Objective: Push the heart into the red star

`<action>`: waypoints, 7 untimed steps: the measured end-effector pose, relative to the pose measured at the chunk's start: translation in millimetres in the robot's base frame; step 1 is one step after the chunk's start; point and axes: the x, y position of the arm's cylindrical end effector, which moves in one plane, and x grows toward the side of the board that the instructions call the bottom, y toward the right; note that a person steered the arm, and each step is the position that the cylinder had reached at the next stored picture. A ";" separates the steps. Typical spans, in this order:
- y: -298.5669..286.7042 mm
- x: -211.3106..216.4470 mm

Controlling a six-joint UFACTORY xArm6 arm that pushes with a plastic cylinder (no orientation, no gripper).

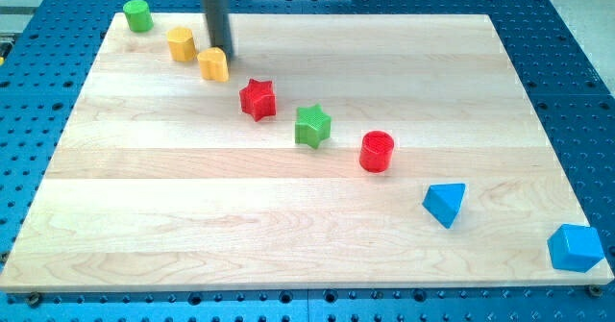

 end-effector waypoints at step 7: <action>60.4 7.3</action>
